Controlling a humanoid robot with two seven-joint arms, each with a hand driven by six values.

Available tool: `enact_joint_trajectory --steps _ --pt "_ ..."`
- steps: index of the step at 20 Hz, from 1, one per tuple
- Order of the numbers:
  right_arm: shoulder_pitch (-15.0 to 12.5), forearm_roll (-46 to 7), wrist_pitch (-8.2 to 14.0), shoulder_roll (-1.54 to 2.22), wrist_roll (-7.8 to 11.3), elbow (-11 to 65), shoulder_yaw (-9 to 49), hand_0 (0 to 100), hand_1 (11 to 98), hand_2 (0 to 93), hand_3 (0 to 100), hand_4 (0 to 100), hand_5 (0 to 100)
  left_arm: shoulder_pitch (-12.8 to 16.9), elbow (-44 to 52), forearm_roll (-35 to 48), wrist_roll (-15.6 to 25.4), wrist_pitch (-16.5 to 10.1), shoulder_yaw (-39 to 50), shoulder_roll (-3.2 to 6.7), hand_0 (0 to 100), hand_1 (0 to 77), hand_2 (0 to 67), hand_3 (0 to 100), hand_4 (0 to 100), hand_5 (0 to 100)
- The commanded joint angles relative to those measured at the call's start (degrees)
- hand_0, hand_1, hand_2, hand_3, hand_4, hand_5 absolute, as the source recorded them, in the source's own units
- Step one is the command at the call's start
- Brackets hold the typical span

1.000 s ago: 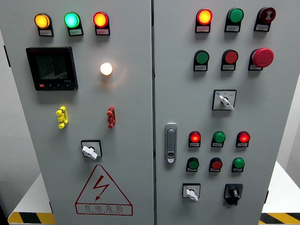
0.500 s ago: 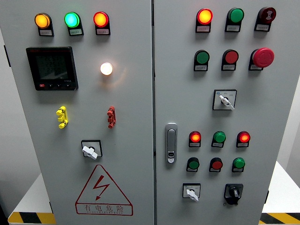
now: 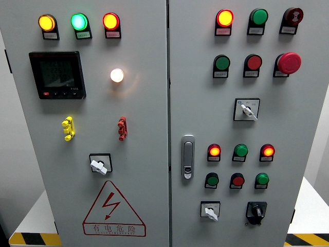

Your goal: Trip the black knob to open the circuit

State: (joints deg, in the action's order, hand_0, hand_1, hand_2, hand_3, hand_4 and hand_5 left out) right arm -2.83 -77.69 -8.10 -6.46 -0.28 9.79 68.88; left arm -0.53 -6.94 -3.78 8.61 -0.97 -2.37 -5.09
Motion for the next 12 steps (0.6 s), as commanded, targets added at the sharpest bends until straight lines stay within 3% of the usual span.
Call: enact_joint_trajectory --steps 1,3,4,6,7,8,10,12 --pt "2.12 7.17 3.18 0.92 0.99 0.59 -4.46 72 35.0 5.9 22 15 24 0.00 0.00 0.00 0.00 0.00 0.00 0.00 0 3.2 12.8 21 7 2" --pt "3.27 7.81 2.31 0.92 1.08 -0.64 -0.60 72 35.2 6.0 23 16 24 0.00 0.00 0.00 0.00 0.00 0.00 0.00 0 3.2 12.8 21 7 2" --pt "3.45 7.64 2.13 1.18 1.16 -0.82 -0.50 72 35.5 6.0 23 16 24 0.00 0.00 0.00 0.00 0.00 0.00 0.00 0 3.2 12.8 21 7 2" --pt "3.53 5.55 1.69 1.10 1.08 -0.38 4.03 72 35.7 6.0 23 16 24 0.00 0.00 0.00 0.00 0.00 0.00 0.00 0 3.2 12.8 21 7 2" --pt "3.54 1.44 0.56 0.84 0.99 -0.21 7.37 72 35.8 6.0 24 17 24 0.00 0.00 0.00 0.00 0.00 0.00 0.00 0 3.2 12.8 21 7 2" --pt "3.54 -4.61 -1.20 0.31 1.07 -0.21 10.80 72 36.0 6.0 24 17 24 0.00 0.00 0.00 0.00 0.00 0.00 0.00 0 3.2 12.8 21 7 2" --pt "3.80 -10.88 -2.44 -0.39 1.16 1.54 15.82 71 36.1 6.0 24 17 24 0.00 0.00 0.00 0.00 0.00 0.00 0.00 0 3.2 12.8 21 7 2" --pt "3.80 -11.43 -2.79 -0.48 1.25 6.19 17.77 71 36.2 6.0 24 17 25 0.00 0.00 0.00 0.00 0.00 0.00 0.00 0 3.2 12.8 21 7 2"
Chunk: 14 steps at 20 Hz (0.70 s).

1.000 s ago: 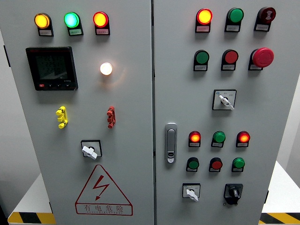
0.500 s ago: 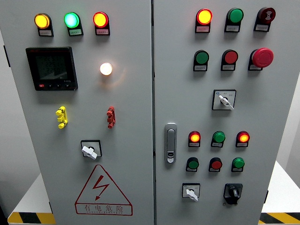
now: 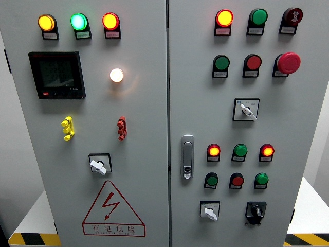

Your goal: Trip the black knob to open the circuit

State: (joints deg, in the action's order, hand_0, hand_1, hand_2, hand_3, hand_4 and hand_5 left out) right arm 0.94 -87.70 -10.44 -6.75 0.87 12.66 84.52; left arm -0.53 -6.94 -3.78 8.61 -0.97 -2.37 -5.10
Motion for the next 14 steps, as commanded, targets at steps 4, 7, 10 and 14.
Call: enact_joint_trajectory --steps 4,7,10,14 --pt "-0.14 -1.33 -0.81 -0.19 -0.08 15.18 4.51 71 37.2 5.8 25 17 26 0.00 0.00 0.00 0.01 0.00 0.00 0.00 0 3.3 12.9 21 7 2" --pt "-1.28 -0.54 -0.11 -0.10 -0.17 26.85 4.25 70 38.3 5.4 27 19 29 0.00 0.00 0.00 0.01 0.00 0.00 0.00 0 3.3 12.9 21 7 2" --pt "-1.55 -0.36 2.51 -0.28 -0.25 37.06 3.55 70 39.5 5.2 31 23 38 0.00 0.00 0.00 0.01 0.00 0.00 0.00 0 3.3 12.9 21 7 2" --pt "-1.46 0.68 10.85 -0.54 -0.43 46.83 -1.89 69 43.1 5.0 40 35 53 0.00 0.00 0.00 0.01 0.00 0.00 0.00 0 3.2 12.9 21 7 2"
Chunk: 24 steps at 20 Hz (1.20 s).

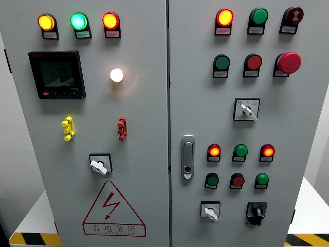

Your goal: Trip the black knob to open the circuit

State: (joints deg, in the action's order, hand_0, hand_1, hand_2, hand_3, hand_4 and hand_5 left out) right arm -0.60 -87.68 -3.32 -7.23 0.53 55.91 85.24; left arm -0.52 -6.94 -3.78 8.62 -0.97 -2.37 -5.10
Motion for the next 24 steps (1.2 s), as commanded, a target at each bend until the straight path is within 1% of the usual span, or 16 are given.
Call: enact_joint_trajectory --steps 1,2,3,5,6,7,10,11,13,15,17,18,20,22,23,24 --pt "0.25 0.66 5.49 -0.07 0.08 4.90 -3.41 69 44.4 5.0 42 39 56 0.00 0.00 0.00 0.00 0.00 -0.01 0.00 0 3.2 12.9 21 7 2" --pt "0.17 0.66 6.56 -0.16 -0.01 7.09 -3.76 69 44.8 5.0 43 40 58 0.00 0.00 0.00 0.00 0.00 -0.01 0.00 0 3.3 12.9 21 7 2" --pt "0.08 0.58 6.83 -0.42 0.08 8.85 -3.77 69 45.3 5.0 45 42 60 0.00 0.00 0.00 0.00 0.00 -0.01 0.00 0 3.4 12.9 21 7 2" --pt "-0.01 0.49 7.27 -0.42 0.08 11.93 -3.50 70 45.6 5.0 46 44 62 0.00 0.00 0.00 0.00 0.00 -0.01 0.00 0 3.4 12.9 21 7 2" --pt "0.16 0.40 8.05 -0.51 0.08 14.29 -3.68 70 45.8 5.0 47 44 63 0.00 0.00 0.00 0.00 0.00 -0.01 0.00 0 3.4 12.9 21 7 2" --pt "0.34 0.14 8.84 -0.42 -0.01 15.88 -3.59 70 45.9 5.0 47 45 63 0.00 0.00 0.00 0.00 0.00 -0.01 0.00 0 3.4 12.9 21 7 2" --pt "0.96 -0.21 13.24 -0.51 -0.79 20.37 -3.68 70 46.8 5.0 52 51 68 0.00 0.00 0.00 0.00 0.00 -0.01 0.00 0 3.3 12.9 21 7 2" --pt "0.70 -0.21 13.51 -0.42 -1.15 22.21 -3.85 70 46.8 5.0 52 51 69 0.00 0.00 0.00 0.00 0.00 -0.01 0.00 0 3.3 12.9 21 7 2" --pt "0.52 -1.09 13.69 -0.51 -1.59 24.24 -3.85 71 47.1 5.0 54 55 71 0.00 0.00 0.00 0.00 0.00 -0.01 0.00 0 3.3 12.9 21 7 2" --pt "0.69 -1.80 14.30 -0.86 -2.55 27.04 -4.03 71 47.3 5.0 55 59 73 0.00 0.00 0.00 0.00 0.00 -0.01 0.00 0 3.3 12.8 21 7 2" --pt "0.52 -2.06 14.48 -0.95 -3.26 29.51 -4.47 71 47.8 4.9 61 69 80 0.00 0.00 0.00 0.00 0.00 -0.01 0.00 0 3.3 12.8 21 7 2" --pt "0.52 -2.41 14.48 -0.86 -3.26 30.39 -4.82 71 48.2 4.9 66 74 83 0.00 0.00 0.00 0.00 0.00 -0.01 0.00 0 3.3 12.8 21 7 2" --pt "0.43 -3.03 14.48 -0.95 -3.43 31.10 -5.08 70 49.1 5.0 78 82 88 0.00 0.00 0.00 0.00 0.00 -0.01 0.00 0 3.2 12.8 21 7 2" --pt "0.69 -3.11 14.48 -0.95 -3.52 31.54 -5.17 70 50.2 5.0 87 92 100 0.00 0.00 0.00 0.00 0.00 -0.01 0.00 0 3.2 12.8 21 7 2" --pt "0.87 -3.29 14.48 -0.95 -3.61 31.89 -5.17 70 50.5 4.9 92 99 100 0.00 0.00 0.00 0.00 0.00 -0.01 0.00 0 3.2 12.8 21 7 2" --pt "1.04 -3.73 14.39 -0.95 -4.05 31.89 -5.17 70 51.7 4.8 96 100 100 0.00 0.00 0.00 0.00 0.00 -0.01 0.00 0 3.2 12.8 21 7 2"
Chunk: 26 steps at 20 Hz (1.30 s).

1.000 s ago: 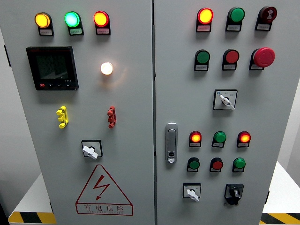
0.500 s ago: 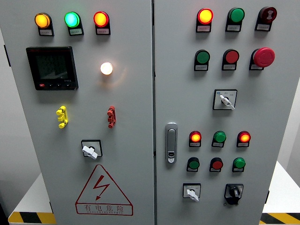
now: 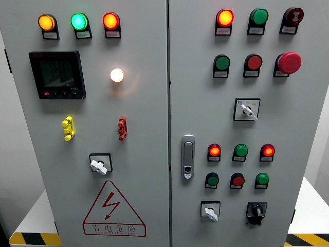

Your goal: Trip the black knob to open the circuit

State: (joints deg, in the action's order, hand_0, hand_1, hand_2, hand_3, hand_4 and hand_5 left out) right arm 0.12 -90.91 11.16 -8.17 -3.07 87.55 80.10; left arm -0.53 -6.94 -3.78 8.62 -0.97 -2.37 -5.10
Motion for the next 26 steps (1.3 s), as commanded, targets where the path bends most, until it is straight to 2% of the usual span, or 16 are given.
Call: enact_joint_trajectory --steps 1,2,4,6,10,12,14,15,18,19,26 --pt "0.40 -1.02 -0.09 0.00 -0.62 0.34 -0.30 69 54.2 4.8 97 100 100 0.00 0.00 0.00 0.00 0.00 0.00 0.00 0 3.2 12.8 21 7 2" --pt "0.67 -1.20 -0.09 0.00 -0.70 0.26 -0.73 69 58.1 4.6 98 100 100 0.00 0.00 0.00 0.00 0.00 0.00 0.00 0 3.2 12.8 21 7 2" --pt "1.72 -1.29 -0.09 0.00 -0.70 0.25 -0.83 76 67.1 4.5 97 100 100 0.00 0.00 0.00 0.00 0.00 0.00 0.00 0 3.2 12.9 21 7 2" --pt "2.25 -1.20 -0.09 0.00 -1.05 -0.01 -0.91 100 80.5 4.5 93 100 100 0.00 0.00 0.00 0.00 0.00 0.00 0.00 0 3.3 12.9 21 7 2" --pt "4.09 -1.20 -0.18 0.00 -1.85 -0.18 -0.74 100 90.3 4.7 91 98 100 0.00 0.00 0.00 0.00 0.00 0.00 0.00 0 3.2 12.9 21 7 2" --pt "4.71 -1.20 -0.18 0.00 -2.20 -0.18 -0.65 94 94.5 5.7 92 97 100 0.00 0.00 0.00 0.00 0.00 0.00 -0.09 0 3.2 12.9 21 7 2" --pt "5.32 -0.24 -0.09 0.08 -4.12 -0.18 -0.56 91 96.0 6.7 93 97 100 0.00 0.00 0.00 0.00 0.00 0.00 -0.09 0 3.2 12.9 21 7 2" --pt "5.33 -0.06 -0.09 0.00 -4.22 -0.18 -0.56 89 96.9 6.9 94 97 100 0.00 0.00 0.00 0.00 0.00 0.00 -0.09 0 3.2 12.9 21 7 2" --pt "5.68 0.38 0.00 0.08 -5.01 -0.01 -0.65 89 97.2 7.2 95 97 100 0.00 0.00 0.00 0.00 0.00 0.00 -0.09 0 3.2 12.9 21 7 2" --pt "6.11 0.90 -0.09 0.00 -5.27 -0.01 -0.65 89 97.5 7.3 95 97 100 0.00 0.00 0.00 0.00 0.00 0.00 0.00 0 3.2 12.9 21 7 2" --pt "9.02 3.81 -0.09 0.00 -7.91 -0.01 -0.74 90 98.1 7.5 96 98 100 0.00 0.00 0.00 0.00 0.00 0.00 0.00 0 3.3 12.9 21 7 2"
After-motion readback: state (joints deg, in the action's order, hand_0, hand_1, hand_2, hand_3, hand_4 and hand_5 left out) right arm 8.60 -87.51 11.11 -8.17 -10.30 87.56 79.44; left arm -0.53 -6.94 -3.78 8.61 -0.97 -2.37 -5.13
